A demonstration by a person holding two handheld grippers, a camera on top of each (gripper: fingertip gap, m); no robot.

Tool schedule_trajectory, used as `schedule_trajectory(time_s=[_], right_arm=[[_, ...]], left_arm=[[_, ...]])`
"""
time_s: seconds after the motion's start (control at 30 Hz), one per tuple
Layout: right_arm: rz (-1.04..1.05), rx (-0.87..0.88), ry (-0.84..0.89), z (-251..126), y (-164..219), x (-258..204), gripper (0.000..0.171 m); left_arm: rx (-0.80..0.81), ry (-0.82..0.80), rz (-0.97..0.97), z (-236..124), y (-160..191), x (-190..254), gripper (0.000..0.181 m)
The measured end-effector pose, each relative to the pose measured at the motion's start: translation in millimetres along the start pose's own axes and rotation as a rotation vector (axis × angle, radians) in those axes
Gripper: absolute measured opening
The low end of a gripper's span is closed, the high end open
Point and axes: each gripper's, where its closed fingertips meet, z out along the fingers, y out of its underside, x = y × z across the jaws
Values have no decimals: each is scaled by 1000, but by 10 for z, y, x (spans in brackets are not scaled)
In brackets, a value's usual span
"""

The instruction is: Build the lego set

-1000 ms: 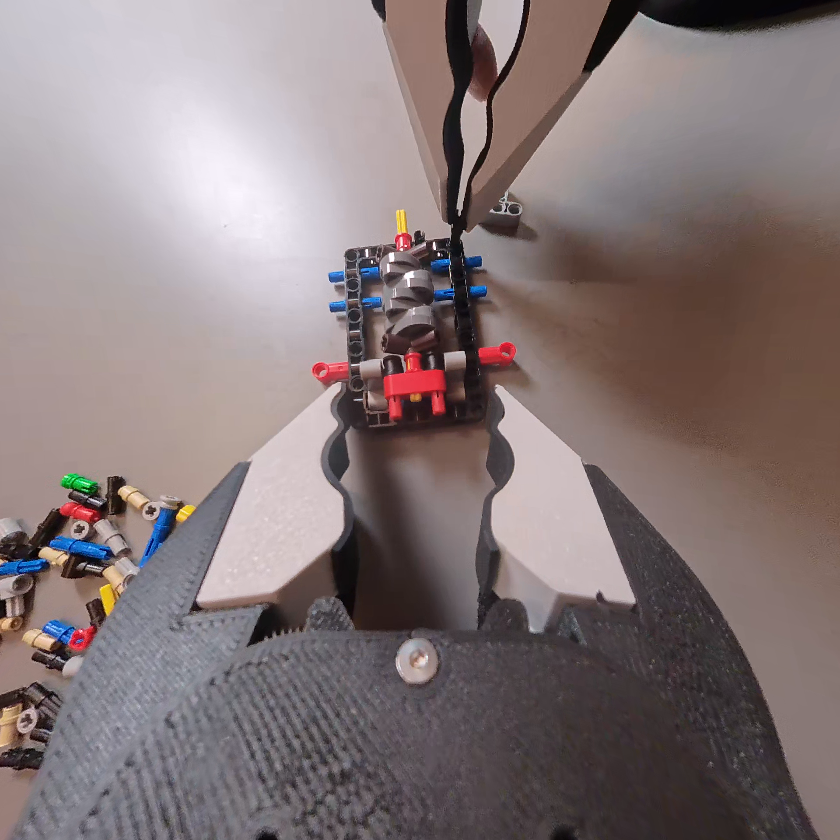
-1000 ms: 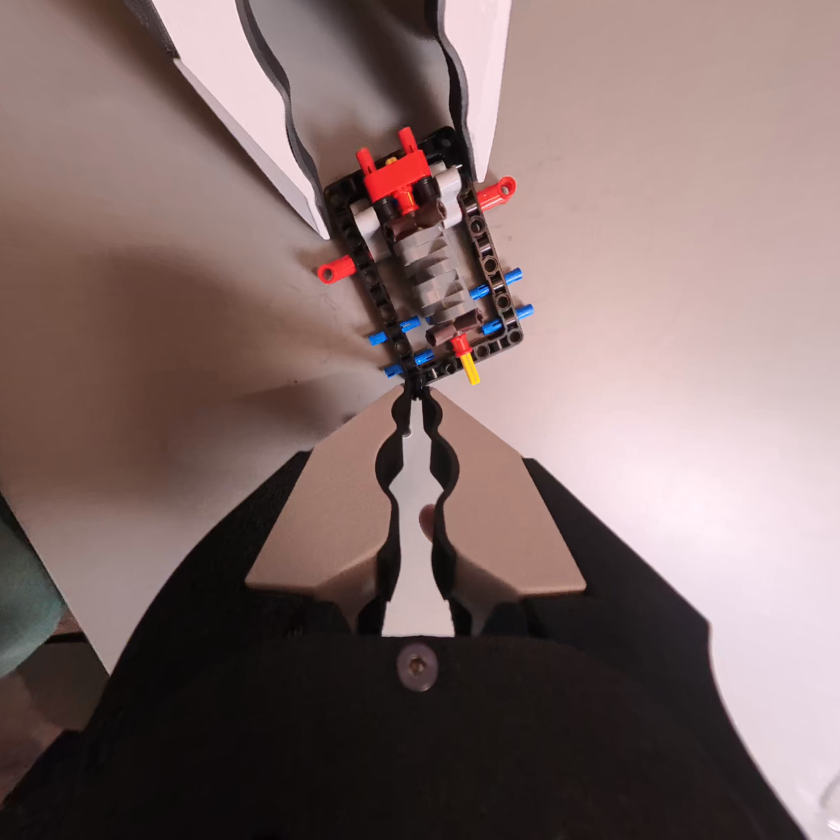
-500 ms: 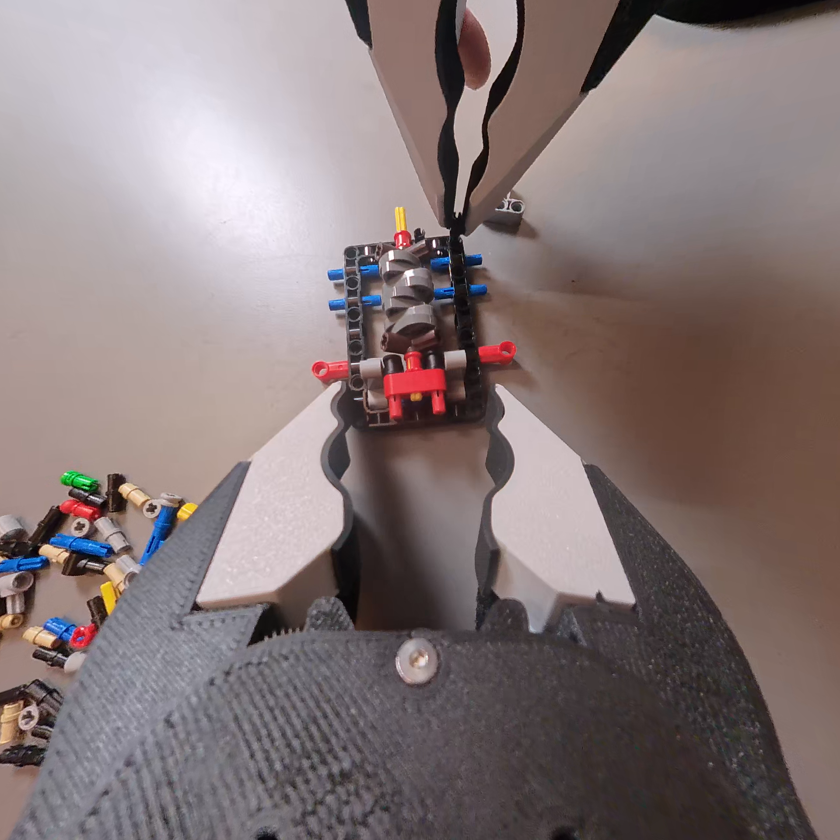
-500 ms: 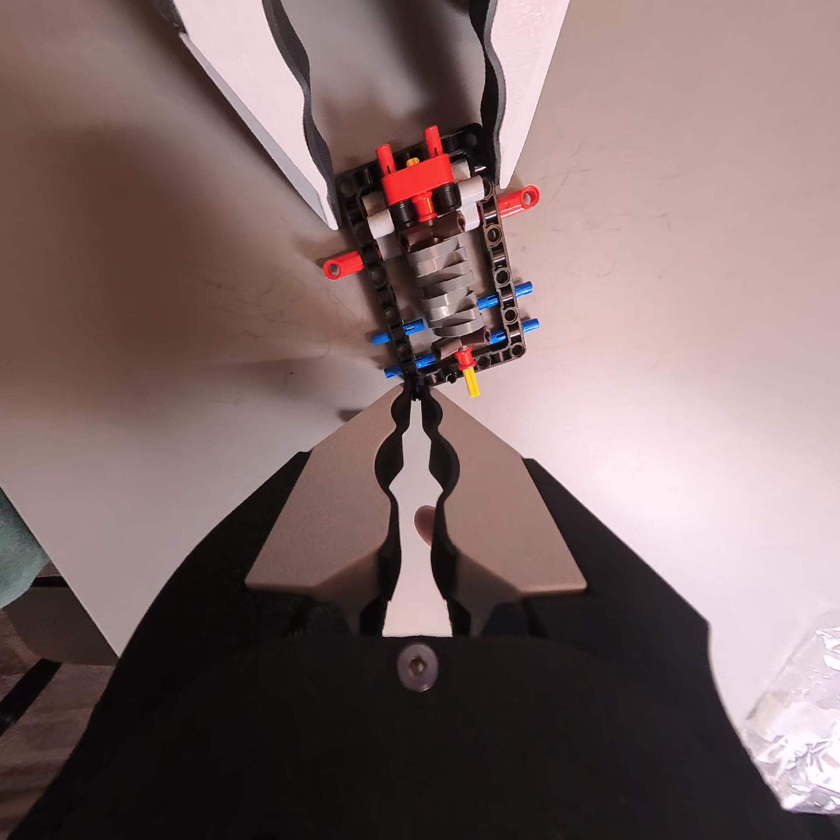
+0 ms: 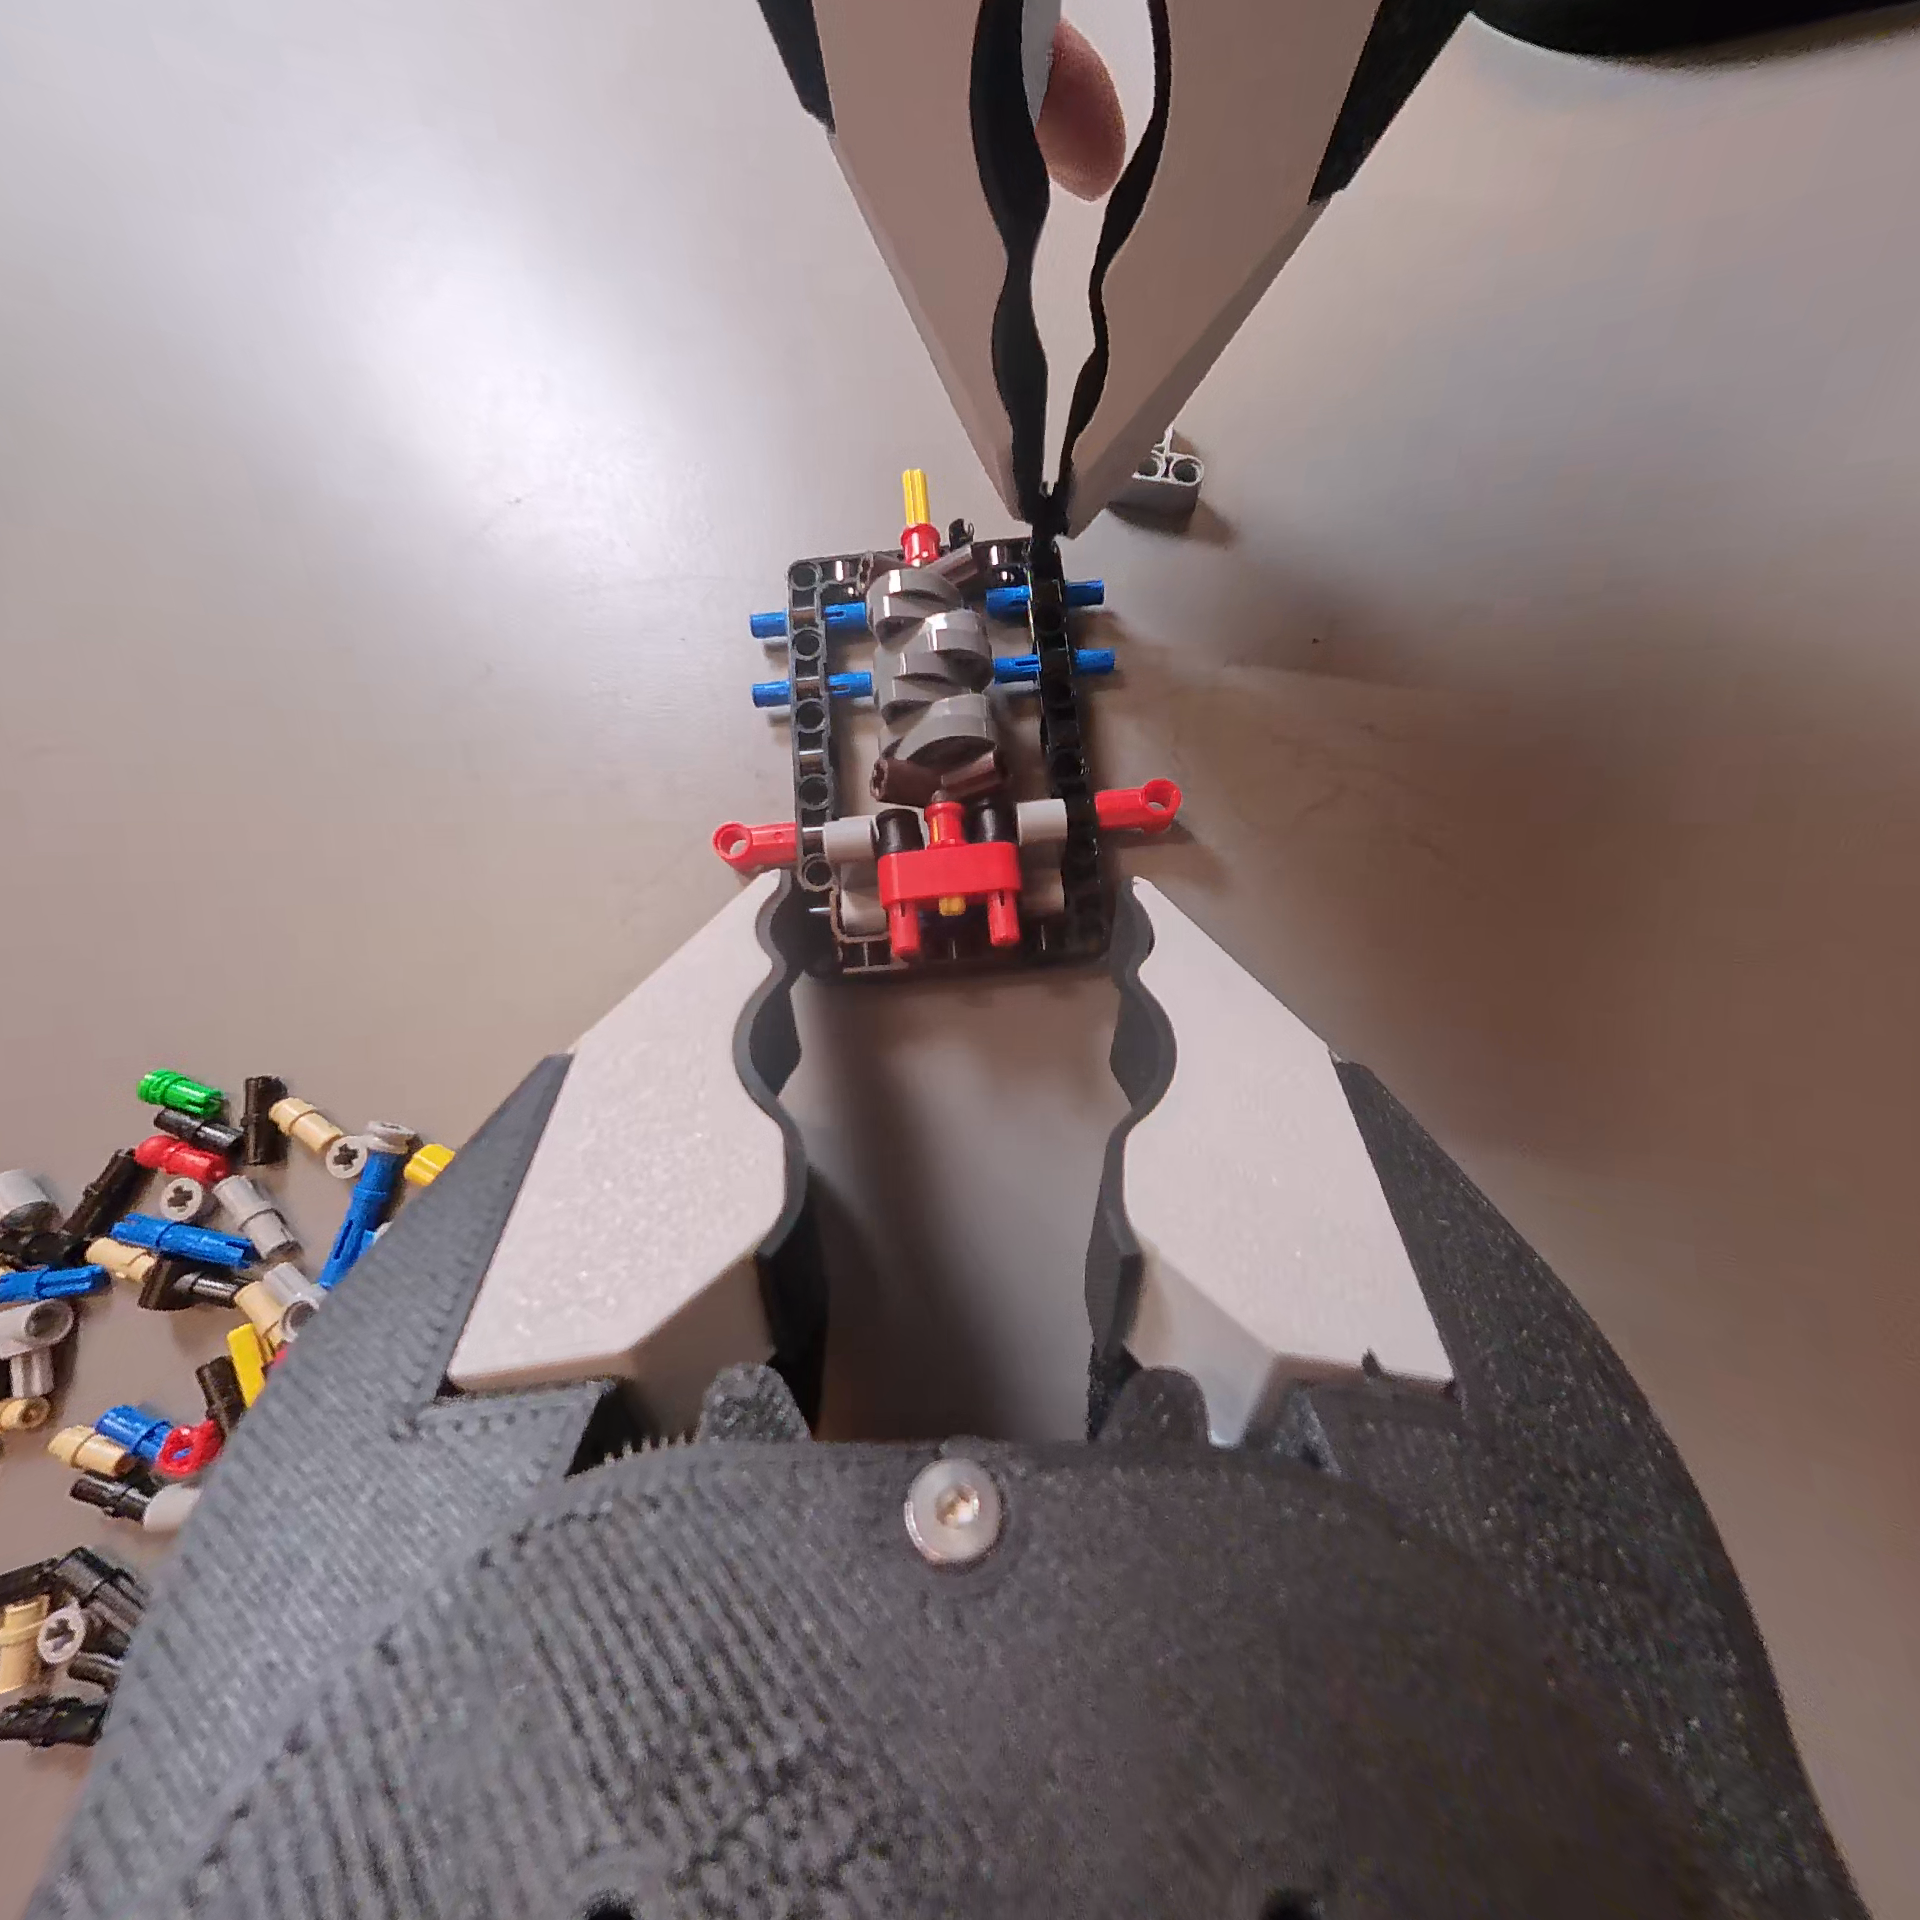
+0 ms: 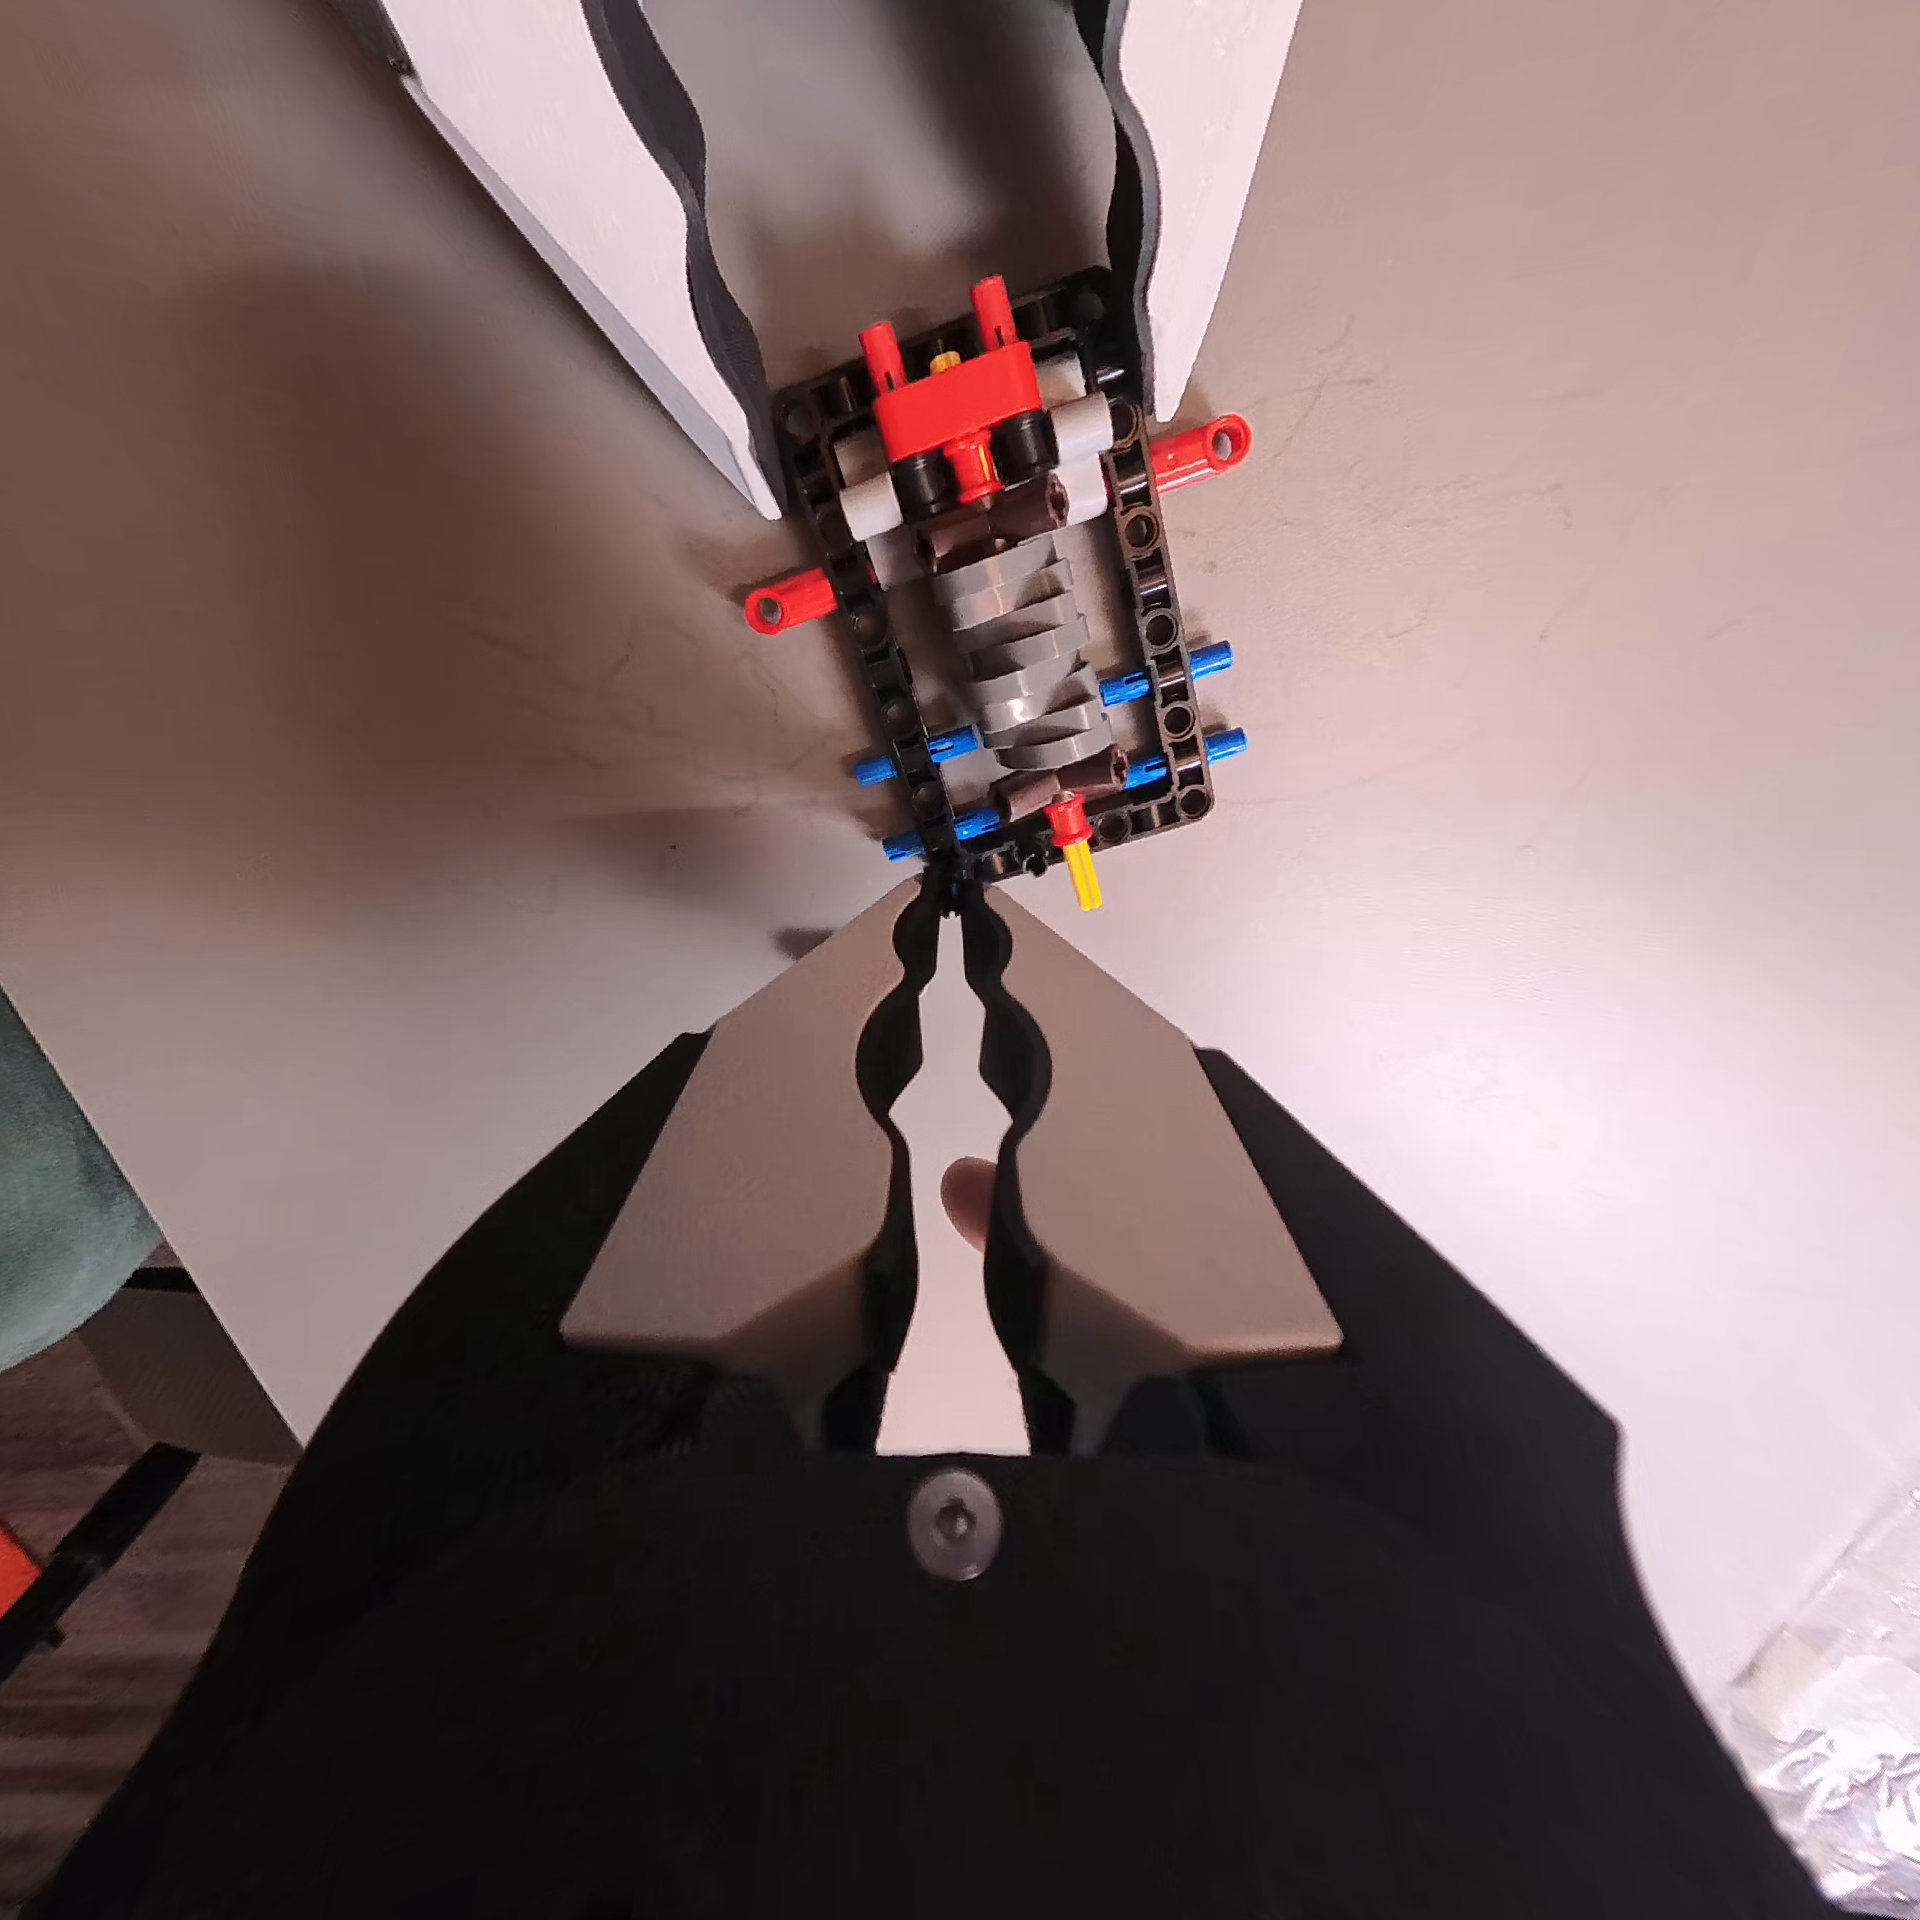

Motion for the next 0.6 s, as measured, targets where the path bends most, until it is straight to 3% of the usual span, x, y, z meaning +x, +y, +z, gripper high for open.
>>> schedule_trajectory(time_s=[0.47, 0.6], right_arm=[[-10, 59, 43, 70, -13, -1, 3], [86, 258, 12, -89, 20, -111, 25]], left_arm=[[15, 13, -9, -7, 7, -9, 59], [17, 23, -22, -11, 10, -7, 59]])
